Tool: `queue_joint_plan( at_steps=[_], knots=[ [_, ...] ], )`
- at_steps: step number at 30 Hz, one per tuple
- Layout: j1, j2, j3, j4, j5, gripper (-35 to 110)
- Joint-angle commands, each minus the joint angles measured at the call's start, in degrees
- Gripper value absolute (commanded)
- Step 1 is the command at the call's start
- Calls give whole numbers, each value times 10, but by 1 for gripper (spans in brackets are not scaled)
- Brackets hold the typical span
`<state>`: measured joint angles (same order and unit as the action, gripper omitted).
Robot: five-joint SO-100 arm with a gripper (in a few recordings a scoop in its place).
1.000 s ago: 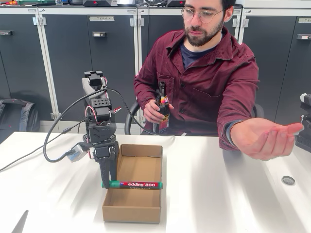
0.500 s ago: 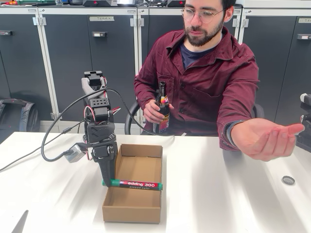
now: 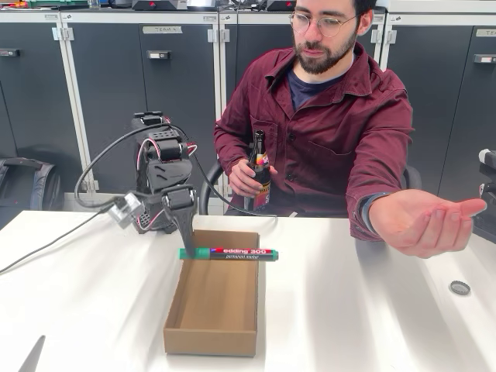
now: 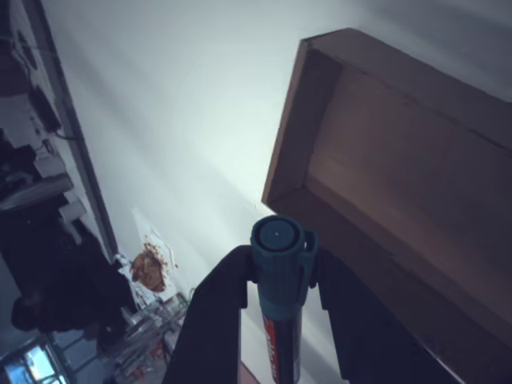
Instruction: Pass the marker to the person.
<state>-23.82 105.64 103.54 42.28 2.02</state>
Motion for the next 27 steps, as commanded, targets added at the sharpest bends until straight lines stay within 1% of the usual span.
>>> queue_joint_plan(
  at_steps=[1, 10, 17, 21, 27],
  knots=[
    [-24, 50, -47, -11, -57, -5],
    [-49, -29, -230, -2, -150, -5],
    [-66, -123, -403, 11, -192, -5],
    [-63, -179, -466, -11, -208, -5],
    [-84, -252, -567, -14, -227, -5]
  ],
)
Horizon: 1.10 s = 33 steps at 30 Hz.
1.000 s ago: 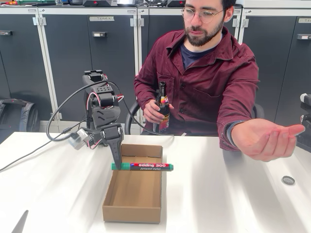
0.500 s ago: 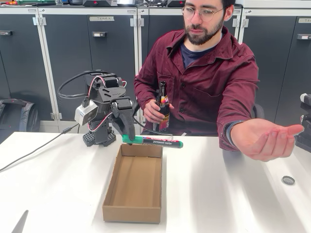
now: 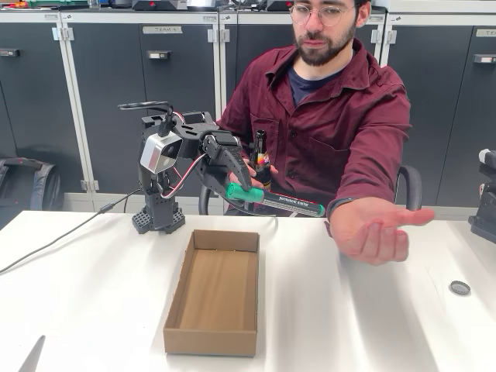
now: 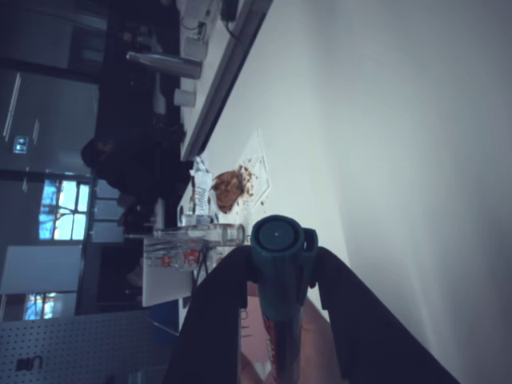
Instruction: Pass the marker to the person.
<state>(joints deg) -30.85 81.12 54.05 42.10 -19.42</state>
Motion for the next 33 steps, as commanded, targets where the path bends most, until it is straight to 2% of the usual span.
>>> queue_joint_plan(
  at_steps=[1, 11, 18, 26, 33],
  knots=[
    [-19, -16, -82, -18, -17, -5],
    [-84, -112, -192, -31, -52, -5],
    [-87, -153, -210, -30, -45, -5],
    [-87, -133, -154, -30, -64, -5],
    [-104, -52, -1, -99, -86, -5]
  ],
)
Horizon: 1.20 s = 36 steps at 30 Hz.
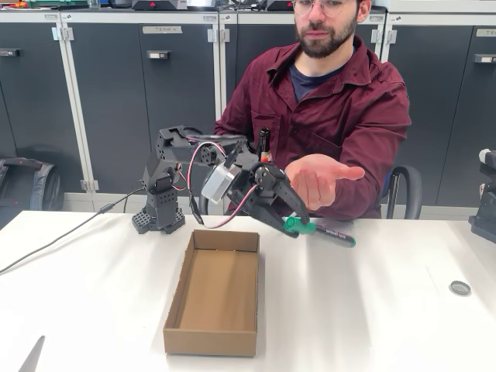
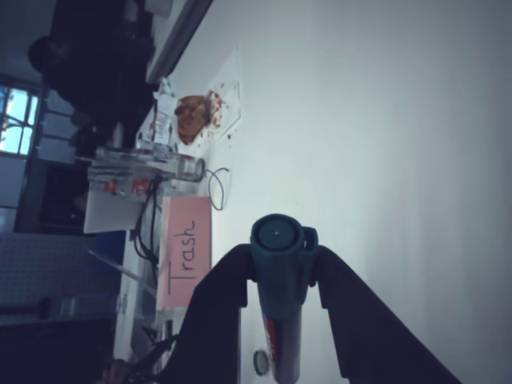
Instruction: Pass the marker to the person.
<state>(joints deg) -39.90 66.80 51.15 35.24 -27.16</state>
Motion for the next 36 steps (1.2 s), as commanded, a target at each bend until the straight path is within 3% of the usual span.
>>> queue_joint_plan(
  at_steps=[1, 19, 36],
  knots=[
    [-17, 105, 42, -39, -7, -5],
    [-128, 296, 113, -10, -28, -5],
    [-209, 387, 238, 50, 26, -5]
  ],
)
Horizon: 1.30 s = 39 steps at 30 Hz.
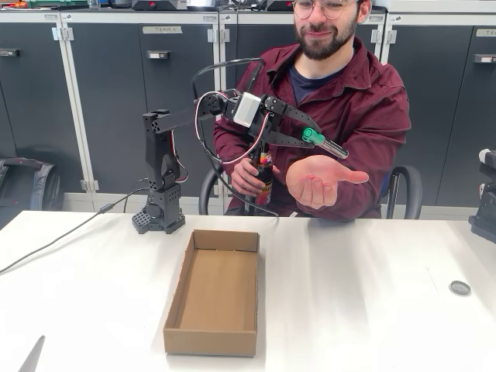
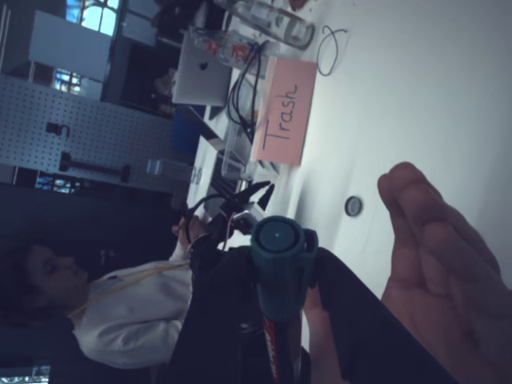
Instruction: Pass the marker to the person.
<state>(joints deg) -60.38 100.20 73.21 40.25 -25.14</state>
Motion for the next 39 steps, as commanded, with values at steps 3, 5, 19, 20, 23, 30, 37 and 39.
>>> queue_joint_plan(
  at_steps=[3, 5, 19, 20, 23, 30, 37, 39],
  knots=[
    [-14, 75, 67, -4, 11, -5],
    [-18, 84, 89, 7, 18, -5],
    [25, 121, 236, -40, 32, -5],
    [25, 122, 241, -44, 32, -5],
    [28, 124, 246, -54, 33, -5],
    [32, 126, 245, -69, 43, 9],
    [36, 122, 243, -83, 33, 18],
    [35, 121, 245, -88, 29, 19]
  ],
)
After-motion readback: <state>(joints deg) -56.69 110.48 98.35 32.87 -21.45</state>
